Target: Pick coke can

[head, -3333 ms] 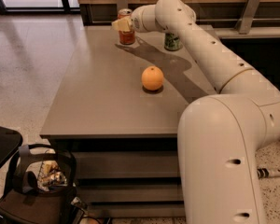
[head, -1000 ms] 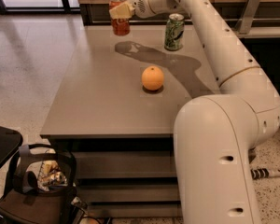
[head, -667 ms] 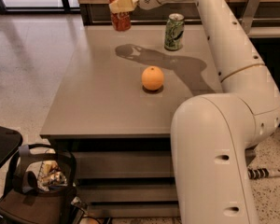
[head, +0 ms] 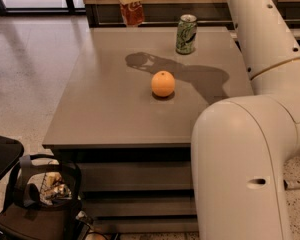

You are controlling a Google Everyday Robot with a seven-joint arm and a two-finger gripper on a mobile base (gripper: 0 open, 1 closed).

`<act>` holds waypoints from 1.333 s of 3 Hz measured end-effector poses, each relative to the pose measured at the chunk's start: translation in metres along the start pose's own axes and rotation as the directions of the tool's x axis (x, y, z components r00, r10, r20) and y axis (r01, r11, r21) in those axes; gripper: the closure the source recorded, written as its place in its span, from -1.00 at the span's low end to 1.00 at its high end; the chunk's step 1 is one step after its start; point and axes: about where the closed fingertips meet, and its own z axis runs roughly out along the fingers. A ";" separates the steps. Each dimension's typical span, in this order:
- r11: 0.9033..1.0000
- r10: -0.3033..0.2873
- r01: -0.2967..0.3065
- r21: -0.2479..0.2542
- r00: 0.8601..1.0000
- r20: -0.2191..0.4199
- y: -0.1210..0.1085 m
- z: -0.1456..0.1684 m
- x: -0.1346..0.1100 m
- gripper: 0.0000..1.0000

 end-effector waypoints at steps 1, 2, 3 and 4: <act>0.999 -0.010 0.012 0.035 0.999 -0.040 0.017 -0.018 -0.009 1.00; 0.996 -0.010 0.016 0.084 0.998 -0.066 0.040 -0.038 -0.017 1.00; 0.989 -0.034 0.043 0.140 0.997 -0.068 0.084 -0.040 -0.001 1.00; 0.989 -0.034 0.043 0.140 0.997 -0.068 0.084 -0.040 -0.001 1.00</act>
Offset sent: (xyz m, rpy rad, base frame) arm -0.1108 0.0004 0.0055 -0.1383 0.0085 -0.1337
